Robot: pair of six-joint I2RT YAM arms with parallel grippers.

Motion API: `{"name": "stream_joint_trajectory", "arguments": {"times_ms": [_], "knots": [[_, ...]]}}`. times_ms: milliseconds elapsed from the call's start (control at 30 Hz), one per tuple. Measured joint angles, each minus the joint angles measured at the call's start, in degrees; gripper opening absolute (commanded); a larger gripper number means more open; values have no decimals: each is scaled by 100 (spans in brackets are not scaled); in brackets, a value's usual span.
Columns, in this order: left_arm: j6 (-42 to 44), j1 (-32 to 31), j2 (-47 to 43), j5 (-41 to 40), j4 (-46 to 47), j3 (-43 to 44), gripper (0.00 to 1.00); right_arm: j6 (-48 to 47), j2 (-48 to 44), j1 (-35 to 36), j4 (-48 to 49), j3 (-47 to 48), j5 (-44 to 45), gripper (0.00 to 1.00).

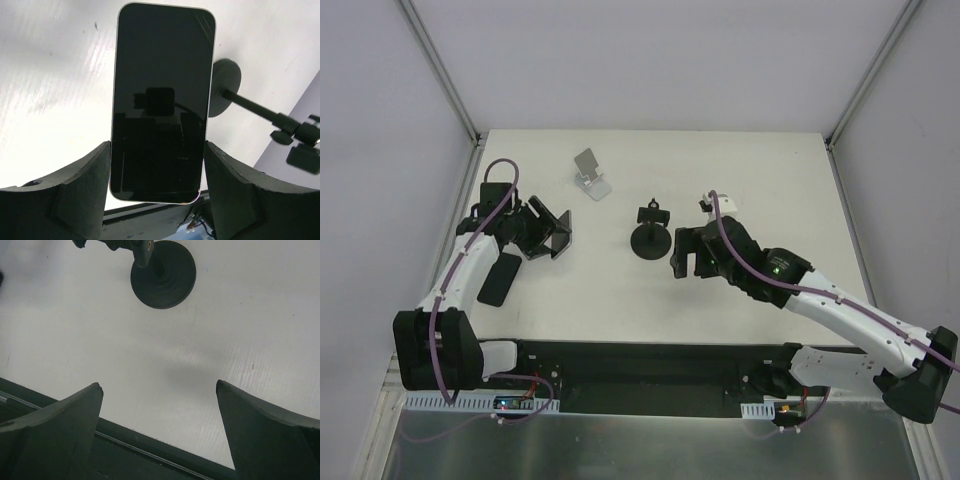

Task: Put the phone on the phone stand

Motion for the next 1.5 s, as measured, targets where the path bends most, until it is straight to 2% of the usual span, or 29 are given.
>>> {"name": "stream_joint_trajectory", "arguments": {"times_ms": [200,367,467,667,700,733,767,800,867,900,1067,1267,1300,1333,1400,1433,1467,1500], "knots": [[203,-144,-688,4,101,-647,0,-197,7,28,236,35,-173,98],[304,-337,-855,-2,125,-894,0,-393,9,63,369,101,-293,99],[304,-664,-855,-133,129,-1043,0,-461,2,70,424,107,-326,99],[109,-1738,-852,-605,170,-1346,0,-446,-297,74,560,-20,-358,99],[76,-1856,-850,-688,162,-1375,7,-437,-372,74,570,-70,-358,99],[39,-2004,-841,-782,153,-1397,27,-428,-463,74,586,-136,-356,99],[7,-2129,-822,-841,151,-1405,55,-413,-538,74,586,-195,-358,99],[44,-2188,-800,-890,155,-1408,66,-402,-595,74,581,-247,-356,99],[15,-2273,-754,-1005,164,-1408,83,-382,-673,74,570,-319,-356,99],[11,-2284,-721,-1078,166,-1408,99,-367,-715,74,568,-358,-356,99],[-155,-2559,-190,-1198,59,-1154,99,-323,-951,74,535,-511,-326,100],[-732,-3447,911,-1456,-264,-238,97,-306,-1349,74,468,-741,-190,96],[-761,-3571,984,-1504,-260,-149,96,-308,-1370,74,452,-782,-190,96],[-769,-3648,999,-1517,-243,-116,88,-306,-1373,74,442,-831,-210,96],[-750,-3707,922,-1541,-232,-116,84,-256,-1294,74,474,-949,-302,97],[-715,-3694,835,-1569,-203,-129,88,-190,-1215,74,544,-1040,-387,98],[-684,-3687,730,-1631,-177,-140,96,-114,-1126,74,629,-1150,-505,98],[-616,-3665,640,-1659,-157,-140,99,-26,-1023,74,734,-1279,-612,99]]}}
